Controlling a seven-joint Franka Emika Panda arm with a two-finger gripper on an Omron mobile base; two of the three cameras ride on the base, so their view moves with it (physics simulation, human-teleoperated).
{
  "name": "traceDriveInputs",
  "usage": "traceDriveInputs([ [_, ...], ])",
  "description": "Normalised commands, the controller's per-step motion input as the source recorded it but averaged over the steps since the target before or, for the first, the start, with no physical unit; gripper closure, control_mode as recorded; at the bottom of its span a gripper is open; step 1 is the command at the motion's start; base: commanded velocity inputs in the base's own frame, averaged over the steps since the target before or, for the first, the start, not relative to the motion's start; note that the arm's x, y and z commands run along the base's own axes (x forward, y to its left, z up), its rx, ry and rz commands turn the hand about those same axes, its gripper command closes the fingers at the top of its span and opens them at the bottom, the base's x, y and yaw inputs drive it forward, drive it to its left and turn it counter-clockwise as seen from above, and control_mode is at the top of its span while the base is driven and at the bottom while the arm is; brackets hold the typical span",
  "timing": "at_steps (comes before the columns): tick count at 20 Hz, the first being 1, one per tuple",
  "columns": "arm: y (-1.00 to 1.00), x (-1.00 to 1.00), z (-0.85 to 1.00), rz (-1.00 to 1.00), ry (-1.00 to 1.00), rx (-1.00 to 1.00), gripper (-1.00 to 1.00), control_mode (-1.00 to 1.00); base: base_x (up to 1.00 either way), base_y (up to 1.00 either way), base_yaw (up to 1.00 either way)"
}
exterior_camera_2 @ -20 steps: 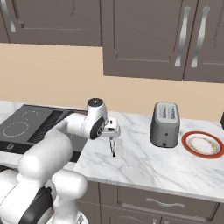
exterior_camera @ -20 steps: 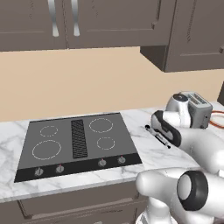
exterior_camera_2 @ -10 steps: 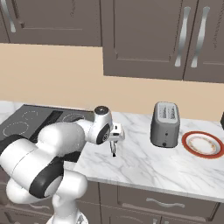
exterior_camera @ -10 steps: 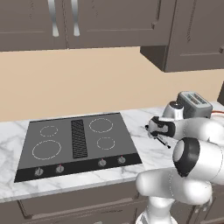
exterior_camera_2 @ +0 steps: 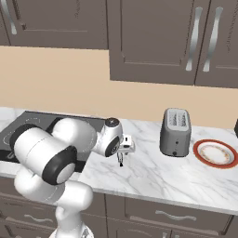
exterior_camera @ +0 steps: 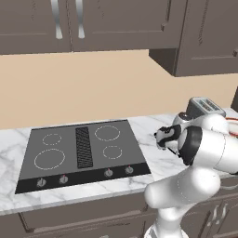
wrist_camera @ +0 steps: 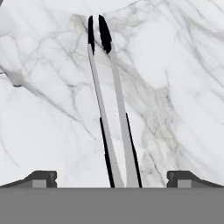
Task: Pick up the tongs from the counter and place them near the plate next to the oven.
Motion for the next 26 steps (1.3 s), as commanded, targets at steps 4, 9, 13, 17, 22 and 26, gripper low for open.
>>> traceDriveInputs([
  [4,-0.01,0.21,-0.28,0.0,0.0,0.0,-1.0,-1.0,0.0,0.0,0.0],
  [9,-0.05,0.24,-0.28,0.0,0.0,0.0,-1.0,-1.0,0.0,0.0,0.0],
  [13,-0.02,0.18,-0.29,0.0,0.0,0.0,-1.0,-1.0,0.0,0.0,0.0],
  [17,0.0,0.04,-0.27,0.0,0.0,0.0,1.0,-1.0,0.0,0.0,0.0],
  [22,0.0,-0.01,-0.11,0.0,0.0,0.0,1.0,-1.0,0.0,0.0,0.0],
  [26,-0.01,-0.14,0.0,0.0,-0.02,0.0,1.0,-1.0,0.0,0.0,0.0],
])
